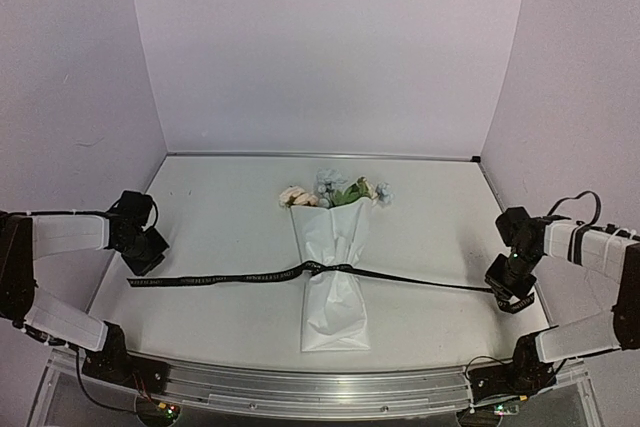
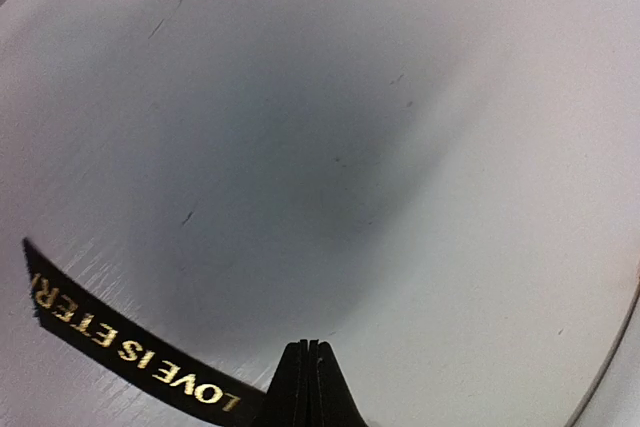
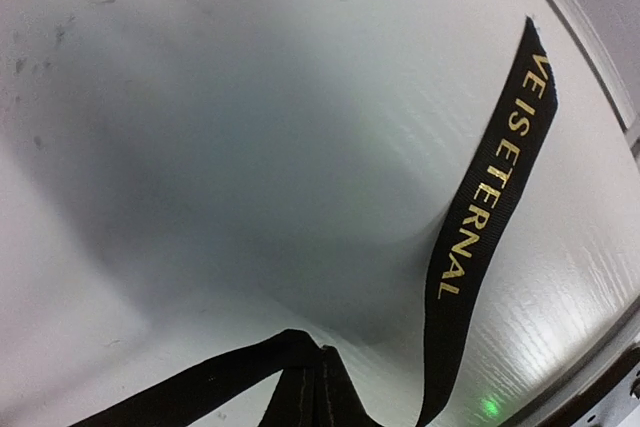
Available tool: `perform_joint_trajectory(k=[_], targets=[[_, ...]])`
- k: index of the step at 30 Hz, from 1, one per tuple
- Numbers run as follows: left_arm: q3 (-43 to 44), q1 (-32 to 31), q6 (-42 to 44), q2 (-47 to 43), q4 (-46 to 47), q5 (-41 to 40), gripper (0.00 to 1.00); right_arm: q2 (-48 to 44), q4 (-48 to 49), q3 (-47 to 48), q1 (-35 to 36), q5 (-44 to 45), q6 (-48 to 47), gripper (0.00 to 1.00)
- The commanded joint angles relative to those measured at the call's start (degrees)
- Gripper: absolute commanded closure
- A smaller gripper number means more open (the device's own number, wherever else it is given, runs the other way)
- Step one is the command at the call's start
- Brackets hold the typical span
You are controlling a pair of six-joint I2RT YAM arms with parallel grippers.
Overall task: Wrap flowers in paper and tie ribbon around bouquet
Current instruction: Tie the ribbon around the folded bouquet.
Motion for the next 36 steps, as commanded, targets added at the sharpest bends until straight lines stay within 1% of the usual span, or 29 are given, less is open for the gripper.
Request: perform_joint_trajectory(k=[1,3,5,6,8,9,10,11,12,13,15,17,19,21,23,25,27,29,32,36], targets=[[-1.1,0.6,1.0,-1.8,-1.1,0.1,1.0,-1.0,-4.2,1.4,-4.1,-3.1,-0.3,1.0],[-1.0,0.3,3.9,-2.6,1.2,3.0,1.0,0.6,-5.9,3.1,-3.9,-7.3,-1.2,1.0],[-0.7,-1.6,7.8,-4.4,3.9,5.6,1.0,1.5,-4.7,2.9,-3.6,-10.3,-1.6,1.0],[0.0,-4.0,9.7,-4.9,3.8,6.1,1.0,1.7,-4.3,2.7,-3.2,-11.3,-2.2,1.0],[2.5,-10.3,14.3,-5.2,3.6,3.7,1.0,2.1,-4.2,2.9,-2.0,-12.5,-3.8,1.0],[3.4,-13.0,15.9,-5.3,3.8,3.2,0.95,2.3,-4.2,3.2,-1.4,-13.0,-4.7,0.99],[4.1,-15.0,17.2,-5.2,4.4,3.7,0.84,2.5,-4.4,3.5,-0.7,-13.2,-5.6,0.91],[4.9,-16.7,18.6,-5.1,5.0,4.4,0.73,2.6,-4.6,3.9,-0.1,-13.3,-6.4,0.8],[5.7,-17.9,20.3,-4.9,5.1,4.6,0.64,2.5,-4.8,4.1,0.6,-13.2,-7.6,0.69],[6.6,-19.5,22.8,-4.3,5.1,4.9,0.57,2.3,-4.9,4.5,1.3,-13.0,-9.2,0.61],[9.4,-23.6,27.7,-2.9,4.1,3.8,0.48,2.0,-6.2,5.9,3.3,-12.4,-12.0,0.43],[12.6,-27.4,32.7,-0.7,3.2,3.5,0.38,1.8,-7.7,7.5,5.5,-11.3,-15.9,0.29],[15.2,-30.8,39.1,2.1,3.3,2.3,0.32,1.3,-8.1,8.8,7.7,-9.9,-20.2,0.19],[16.4,-34.5,45.8,4.6,5.6,3.0,0.28,0.3,-6.0,8.7,10.8,-9.0,-24.1,0.14],[16.5,-36.7,52.2,6.6,9.2,5.3,0.27,0.1,-2.4,8.3,13.5,-9.9,-28.4,0.1],[14.1,-38.1,59.8,7.3,15.8,9.3,0.27,-0.1,3.0,6.7,15.9,-10.7,-31.6,0.08],[10.4,-38.9,66.4,7.6,24.6,12.5,0.27,-0.1,9.9,4.3,17.6,-12.2,-33.6,0.06],[8.9,-39.0,71.6,8.8,29.2,14.9,0.26,0.1,15.5,2.6,18.9,-13.7,-35.1,0.05],[10.6,-39.0,77.7,13.0,29.3,17.6,0.25,0.8,22.1,0.5,20.5,-16.0,-38.6,0.03],[14.0,-39.5,81.9,18.9,28.8,19.7,0.25,2.9,29.3,-1.3,23.5,-17.0,-44.9,0.02]])
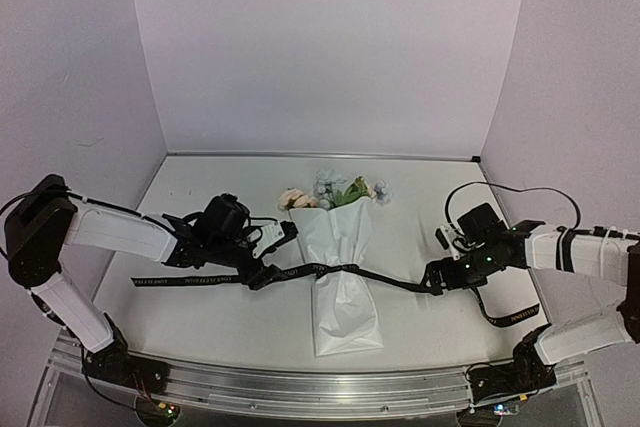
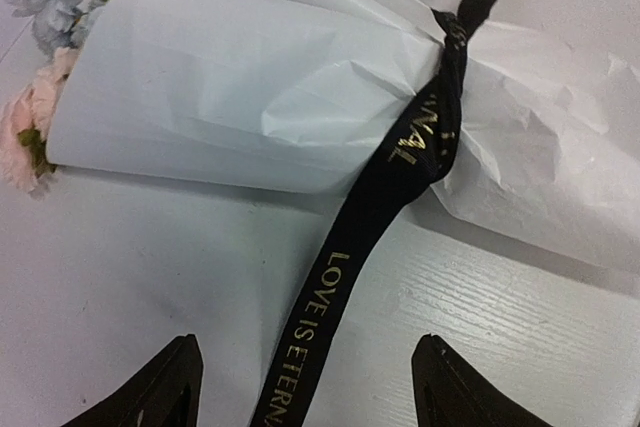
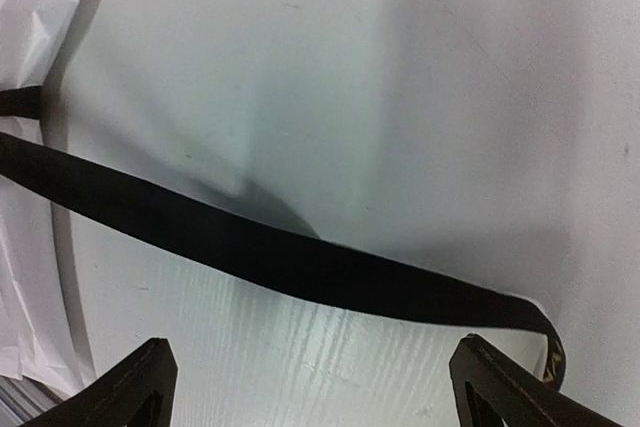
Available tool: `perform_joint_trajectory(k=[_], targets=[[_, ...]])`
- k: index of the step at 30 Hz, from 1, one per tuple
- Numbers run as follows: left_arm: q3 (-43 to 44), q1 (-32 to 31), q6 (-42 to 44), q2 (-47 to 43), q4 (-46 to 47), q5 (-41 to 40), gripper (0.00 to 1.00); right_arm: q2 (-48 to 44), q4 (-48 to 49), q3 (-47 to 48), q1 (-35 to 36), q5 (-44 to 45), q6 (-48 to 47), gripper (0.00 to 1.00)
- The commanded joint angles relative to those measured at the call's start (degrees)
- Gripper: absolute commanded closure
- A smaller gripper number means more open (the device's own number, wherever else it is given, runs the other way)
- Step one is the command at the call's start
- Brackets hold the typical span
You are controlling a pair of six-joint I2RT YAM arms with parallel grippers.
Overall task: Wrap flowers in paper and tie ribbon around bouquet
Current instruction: Tie the ribbon around the folded bouquet.
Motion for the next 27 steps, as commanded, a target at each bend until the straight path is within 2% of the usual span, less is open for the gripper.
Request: perform_joint_trajectory(k=[1,9,15,20,27], targets=[[4.6,-0.5,10.5,5.8,4.7,4.4,0.24,2.3,11.9,-1.1,3.0,-2.8,-9.4,0.02],[8.5,-1.1,12.6,12.3,6.6,5.3,0.21,6.3,13.2,0.9,5.8,-5.6,-16.0,0.02],[10.4,-2.2,12.0,15.4,5.4,6.0,0.27,9.3,13.2,2.6,7.4,-7.6,-18.1,0.02],[11.3,-2.8,9.1,16.9,5.0,5.4,0.36,13.1,13.3,4.7,9.1,-7.8,-20.2,0.02],[9.1,-3.3,4.6,16.7,7.1,4.0,0.61,18.0,14.7,7.8,12.0,-2.7,-26.0,0.02]])
